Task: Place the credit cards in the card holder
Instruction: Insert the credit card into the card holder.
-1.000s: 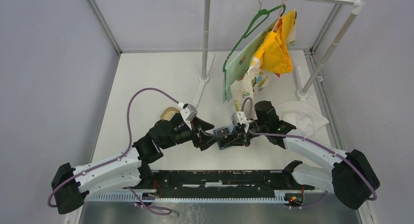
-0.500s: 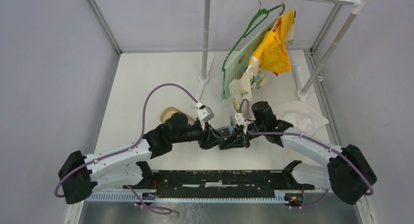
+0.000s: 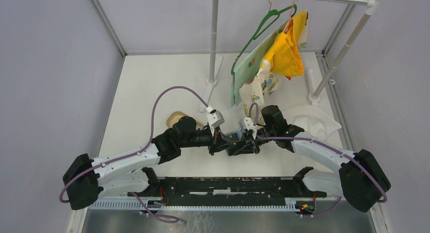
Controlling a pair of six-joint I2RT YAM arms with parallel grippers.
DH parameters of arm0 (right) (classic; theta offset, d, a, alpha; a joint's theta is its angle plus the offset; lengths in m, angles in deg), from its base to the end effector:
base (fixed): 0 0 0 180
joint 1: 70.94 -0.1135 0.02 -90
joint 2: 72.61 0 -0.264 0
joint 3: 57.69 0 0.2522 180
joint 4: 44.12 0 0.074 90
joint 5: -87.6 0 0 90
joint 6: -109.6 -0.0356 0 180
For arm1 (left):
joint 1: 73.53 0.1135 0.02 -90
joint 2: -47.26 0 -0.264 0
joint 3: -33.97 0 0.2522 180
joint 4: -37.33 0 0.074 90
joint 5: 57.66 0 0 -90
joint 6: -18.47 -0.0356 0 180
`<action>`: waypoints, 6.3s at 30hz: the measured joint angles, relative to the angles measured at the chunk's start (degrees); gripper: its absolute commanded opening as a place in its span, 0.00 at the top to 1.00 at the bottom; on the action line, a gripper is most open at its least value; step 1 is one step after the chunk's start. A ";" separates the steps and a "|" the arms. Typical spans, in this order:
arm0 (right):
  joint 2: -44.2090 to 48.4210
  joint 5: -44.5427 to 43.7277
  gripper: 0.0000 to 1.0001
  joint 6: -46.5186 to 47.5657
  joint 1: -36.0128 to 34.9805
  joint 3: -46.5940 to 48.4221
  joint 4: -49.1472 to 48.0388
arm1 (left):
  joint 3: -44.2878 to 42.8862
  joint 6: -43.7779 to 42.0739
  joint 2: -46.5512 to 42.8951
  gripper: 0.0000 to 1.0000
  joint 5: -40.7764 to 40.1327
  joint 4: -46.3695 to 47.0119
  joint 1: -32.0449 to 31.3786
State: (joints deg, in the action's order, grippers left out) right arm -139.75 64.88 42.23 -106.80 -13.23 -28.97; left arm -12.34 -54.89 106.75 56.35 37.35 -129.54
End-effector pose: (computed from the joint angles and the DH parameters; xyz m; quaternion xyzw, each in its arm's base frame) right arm 0.1586 0.1552 0.2057 -0.5778 0.5334 0.5364 0.3063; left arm 0.1195 -0.2032 0.2592 0.3798 0.6780 -0.4913 0.3932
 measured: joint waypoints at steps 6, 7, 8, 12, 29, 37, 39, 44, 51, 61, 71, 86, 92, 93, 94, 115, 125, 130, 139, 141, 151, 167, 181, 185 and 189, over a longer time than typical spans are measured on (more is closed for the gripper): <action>0.09 -2.49 0.42 4.11 -0.02 1.49 4.57 | 0.50 0.02 -0.24 0.98 -0.83 0.13 0.00; 0.28 -4.76 0.42 6.82 -0.02 2.82 7.21 | 1.20 0.09 -0.98 0.98 -1.79 0.11 0.02; 0.72 -7.19 0.41 9.27 0.02 4.04 9.29 | 2.51 0.46 -2.36 0.98 -3.48 0.00 0.09; 5.53 -18.78 0.42 17.16 1.09 6.19 13.51 | 6.43 3.50 -6.16 0.98 -7.34 0.07 2.23; -9.20 -43.43 0.59 26.16 6.12 9.46 24.20 | 11.72 27.63 13.31 0.98 -3.82 21.90 9.92; -10.54 -46.12 0.58 26.69 6.91 9.25 25.03 | 11.69 32.92 23.04 0.98 -4.02 27.61 9.92; -11.23 -46.77 0.58 26.67 6.97 9.25 25.27 | 11.69 33.88 24.68 0.98 -4.26 28.35 9.92; -12.24 -47.50 0.58 26.62 7.17 9.25 25.57 | 11.54 35.43 26.47 0.98 -5.14 30.25 9.92; -13.20 -48.11 0.58 26.49 7.41 9.25 25.94 | 11.56 39.04 29.79 0.98 -7.63 34.95 9.92; -13.62 -48.06 0.58 26.25 7.50 9.25 25.92 | 15.15 43.69 34.03 0.98 -12.35 46.12 9.53; -13.99 -48.04 0.58 26.10 7.54 9.46 26.05 | 15.17 45.20 37.29 0.98 -16.44 48.78 7.76; -14.34 -48.02 0.59 26.08 7.54 9.73 26.32 | 14.25 47.56 40.87 0.98 -17.00 49.33 7.65; -14.47 -48.02 0.59 26.08 7.65 9.84 26.47 | 12.85 48.04 41.64 0.98 -16.98 48.85 7.61; -14.47 -48.02 0.59 26.08 7.65 9.88 26.51 | 12.57 48.04 41.75 0.98 -16.98 48.59 7.58; -14.49 -48.02 0.59 26.05 7.63 9.90 26.53 | 12.37 48.09 41.83 0.98 -16.96 48.43 7.58; -15.02 -47.84 0.59 26.08 7.65 10.34 26.99 | 4.09 48.22 41.86 0.98 -15.26 31.78 7.43; -15.10 -47.84 0.59 26.08 7.65 10.38 27.04 | 1.01 48.19 42.05 0.98 -13.70 26.08 7.39; -15.10 -47.84 0.59 26.08 7.65 10.40 27.06 | -0.09 48.19 42.05 0.98 -13.25 24.02 7.43; -15.17 -47.84 0.59 26.08 7.65 10.45 27.08 | -1.75 48.17 42.16 0.98 -11.76 20.96 8.41; -15.19 -47.84 0.59 26.08 7.67 10.45 27.08 | -2.27 48.13 42.16 0.98 -11.37 19.87 8.66; -15.21 -47.84 0.59 26.08 7.80 10.45 27.08 | -3.54 47.74 42.16 0.98 -8.44 17.35 9.88; -15.39 -47.84 0.57 26.08 7.80 10.58 27.15 | -5.92 44.50 44.59 0.98 -2.93 16.35 11.41; -15.85 -47.63 0.57 26.05 7.87 10.99 27.47 | -7.50 43.67 46.73 0.98 -0.81 16.79 11.91; -15.87 -47.63 0.57 26.08 7.87 11.04 27.54 | -7.91 43.65 47.04 0.98 -0.66 16.72 11.93; -15.91 -47.58 0.57 26.05 7.87 11.08 27.58 | -8.90 43.50 48.06 0.98 0.20 16.72 12.17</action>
State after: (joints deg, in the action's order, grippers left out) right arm -155.66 17.30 68.29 -98.93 -2.15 -1.38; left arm -21.24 -11.39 154.81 56.55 54.07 -117.37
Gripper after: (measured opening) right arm 0.429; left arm 0.032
